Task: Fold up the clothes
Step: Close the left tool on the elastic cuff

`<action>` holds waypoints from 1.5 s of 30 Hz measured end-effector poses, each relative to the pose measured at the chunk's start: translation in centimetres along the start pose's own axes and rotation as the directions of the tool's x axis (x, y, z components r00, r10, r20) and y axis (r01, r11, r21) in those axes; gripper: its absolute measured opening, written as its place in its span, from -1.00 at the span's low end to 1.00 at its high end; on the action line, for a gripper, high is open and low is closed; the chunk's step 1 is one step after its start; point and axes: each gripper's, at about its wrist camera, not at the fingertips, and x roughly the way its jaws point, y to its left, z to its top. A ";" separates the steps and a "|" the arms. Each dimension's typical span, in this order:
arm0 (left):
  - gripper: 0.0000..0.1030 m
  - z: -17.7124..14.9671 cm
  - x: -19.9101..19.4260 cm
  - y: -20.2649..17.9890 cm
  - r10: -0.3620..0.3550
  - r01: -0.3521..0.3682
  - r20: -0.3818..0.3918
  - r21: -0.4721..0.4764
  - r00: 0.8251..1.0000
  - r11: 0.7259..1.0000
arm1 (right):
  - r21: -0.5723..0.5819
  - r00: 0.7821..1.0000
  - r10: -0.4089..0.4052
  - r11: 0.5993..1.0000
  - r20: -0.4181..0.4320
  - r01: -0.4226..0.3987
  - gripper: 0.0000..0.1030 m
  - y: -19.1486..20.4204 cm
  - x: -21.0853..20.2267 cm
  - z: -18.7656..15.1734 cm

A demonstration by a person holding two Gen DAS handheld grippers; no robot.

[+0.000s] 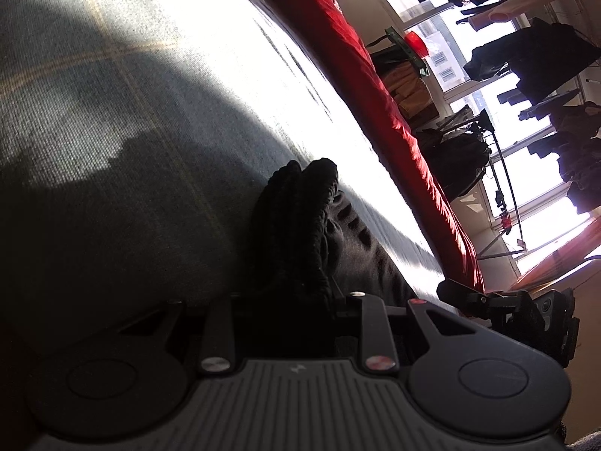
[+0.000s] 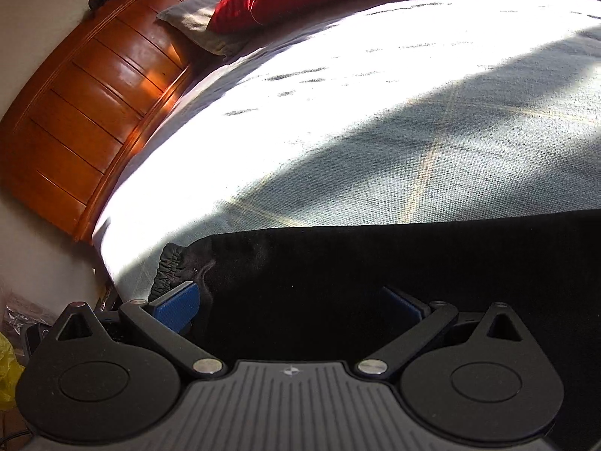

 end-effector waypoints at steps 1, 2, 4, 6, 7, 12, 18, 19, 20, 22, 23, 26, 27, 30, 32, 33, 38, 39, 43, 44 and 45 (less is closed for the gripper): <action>-0.48 0.0 0.0 0.1 -0.003 0.003 0.000 -0.001 1.000 1.000 | 0.003 1.000 -0.009 1.000 0.002 0.009 1.00 -0.1 0.3 0.0; -0.48 0.0 0.0 0.2 -0.006 0.006 -0.001 -0.004 1.000 1.000 | 0.006 1.000 -0.019 1.000 0.003 0.019 1.00 -0.2 0.7 0.1; -0.48 0.1 0.1 0.4 -0.015 0.015 -0.006 -0.011 1.000 1.000 | 0.012 0.999 -0.035 0.999 0.019 0.035 1.00 -0.2 1.2 0.5; -0.48 0.2 0.1 0.6 -0.026 0.026 -0.012 -0.019 1.000 0.999 | 0.017 0.998 -0.051 0.999 0.028 0.051 1.00 -0.3 1.6 1.1; -0.48 0.3 0.2 0.7 -0.030 0.030 -0.016 -0.022 0.999 0.999 | 0.021 0.998 -0.058 0.998 0.032 0.057 1.00 -0.3 1.9 1.5; -0.47 0.5 0.4 1.1 -0.038 0.037 -0.028 -0.037 0.999 0.999 | 0.038 0.996 -0.079 0.996 0.042 0.077 1.00 -0.6 3.1 2.8; -0.46 0.6 0.6 1.2 -0.030 0.029 -0.042 -0.033 0.999 0.999 | 0.060 0.995 -0.075 0.996 0.064 0.071 1.00 0.0 1.8 2.6; -0.46 0.6 0.6 1.1 -0.024 0.023 -0.042 -0.029 0.999 0.999 | 0.065 0.995 -0.075 0.995 0.069 0.070 1.00 0.3 1.3 2.3; -0.46 0.6 0.7 0.9 -0.018 0.017 -0.041 -0.025 0.999 1.000 | 0.069 0.994 -0.077 0.995 0.076 0.072 1.00 0.6 0.8 1.9; -0.46 0.5 0.7 0.5 -0.005 0.004 -0.039 -0.016 0.999 1.000 | 0.082 0.996 -0.069 0.995 0.063 0.064 1.00 0.8 0.4 1.0; -0.46 0.5 0.7 0.3 0.004 -0.004 -0.038 -0.010 0.999 1.000 | 0.090 0.997 -0.063 0.994 0.053 0.058 1.00 0.8 0.3 0.5; -0.46 0.4 0.8 -0.3 0.030 -0.029 -0.036 0.008 0.999 1.000 | 0.113 0.999 -0.044 0.993 0.023 0.041 1.00 0.9 0.0 -0.9; -0.46 0.4 0.8 -0.5 0.040 -0.039 -0.035 0.016 0.999 0.999 | 0.121 0.999 -0.038 0.992 0.013 0.036 1.00 0.9 -0.1 -1.4; -0.46 0.2 0.8 -1.2 0.068 -0.066 -0.032 0.056 0.997 0.996 | 0.120 1.000 -0.023 0.992 0.001 0.023 1.00 1.1 -0.8 -2.9; -0.46 0.0 0.8 -1.5 0.081 -0.078 -0.027 0.076 0.996 0.994 | 0.110 1.000 -0.014 0.994 -0.002 0.014 1.00 1.3 -1.3 -3.6; -0.46 -0.1 0.8 -1.7 0.087 -0.085 -0.022 0.083 0.996 0.993 | 0.104 1.000 -0.007 0.995 -0.009 0.008 1.00 1.3 -1.5 -3.9; -0.47 -0.6 0.6 -2.5 0.120 -0.119 0.004 0.123 0.993 0.985 | 0.082 0.999 0.019 0.997 -0.035 -0.016 1.00 1.5 -2.8 -6.2; -0.47 -0.7 0.6 -2.7 0.127 -0.128 0.010 0.134 0.992 0.983 | 0.077 0.999 0.025 0.997 -0.041 -0.022 1.00 1.5 -3.1 -6.7; -0.47 -1.2 0.5 -3.2 0.150 -0.154 0.037 0.165 0.988 0.974 | 0.057 0.996 0.061 0.997 -0.072 -0.057 1.00 1.5 -3.9 -8.4; -0.48 -1.3 0.4 -3.3 0.155 -0.160 0.043 0.168 0.987 0.973 | 0.052 0.994 0.071 0.996 -0.079 -0.067 1.00 1.5 -4.2 -8.8; -0.49 -1.4 0.4 -3.4 0.160 -0.165 0.048 0.170 0.986 0.971 | 0.047 0.993 0.079 0.996 -0.082 -0.075 1.00 1.5 -4.6 -9.2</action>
